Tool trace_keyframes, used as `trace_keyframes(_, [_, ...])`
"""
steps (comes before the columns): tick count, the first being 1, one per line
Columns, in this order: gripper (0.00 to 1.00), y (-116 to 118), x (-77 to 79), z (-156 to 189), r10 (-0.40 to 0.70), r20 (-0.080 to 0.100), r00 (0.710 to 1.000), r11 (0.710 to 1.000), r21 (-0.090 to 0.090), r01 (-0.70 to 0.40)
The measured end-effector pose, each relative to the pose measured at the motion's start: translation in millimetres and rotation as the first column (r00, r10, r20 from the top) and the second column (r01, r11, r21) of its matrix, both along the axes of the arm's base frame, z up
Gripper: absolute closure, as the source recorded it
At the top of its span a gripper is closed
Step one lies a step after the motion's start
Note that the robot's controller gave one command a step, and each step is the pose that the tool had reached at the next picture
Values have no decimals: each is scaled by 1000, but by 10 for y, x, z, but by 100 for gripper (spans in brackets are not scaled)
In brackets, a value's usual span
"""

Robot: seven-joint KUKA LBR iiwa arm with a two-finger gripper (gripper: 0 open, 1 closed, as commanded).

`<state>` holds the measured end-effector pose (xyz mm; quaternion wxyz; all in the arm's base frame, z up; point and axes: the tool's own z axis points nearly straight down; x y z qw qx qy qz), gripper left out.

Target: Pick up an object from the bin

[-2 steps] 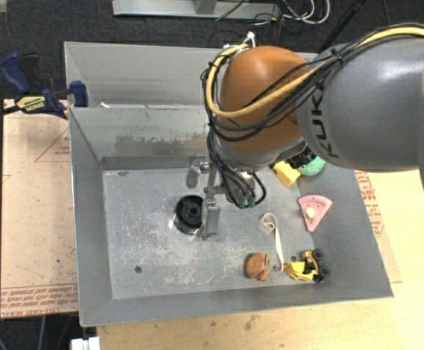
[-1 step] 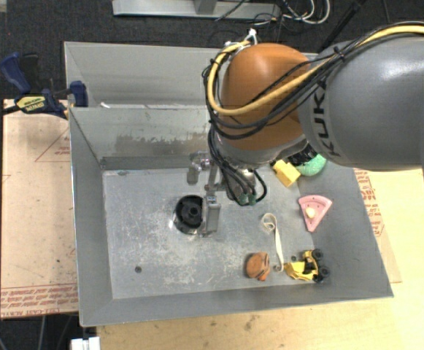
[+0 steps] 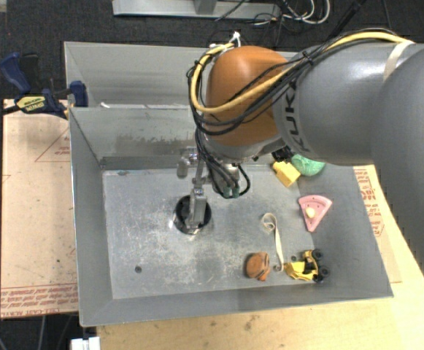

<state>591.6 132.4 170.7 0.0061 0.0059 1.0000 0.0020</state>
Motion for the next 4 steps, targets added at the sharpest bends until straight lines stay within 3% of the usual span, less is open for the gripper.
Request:
trace_keyframes(1, [0,-87,-220,-428,142,-12,990,990,-3,-142])
trace_keyframes(2, [0,-113,87,-710,96,-8,995,995,-2,-96])
trace_keyframes(3, [100,-661,-398,-835,188,-9,982,982,-4,-188])
trace_keyframes(4, [100,-662,-399,-835,188,-9,982,982,-3,-188])
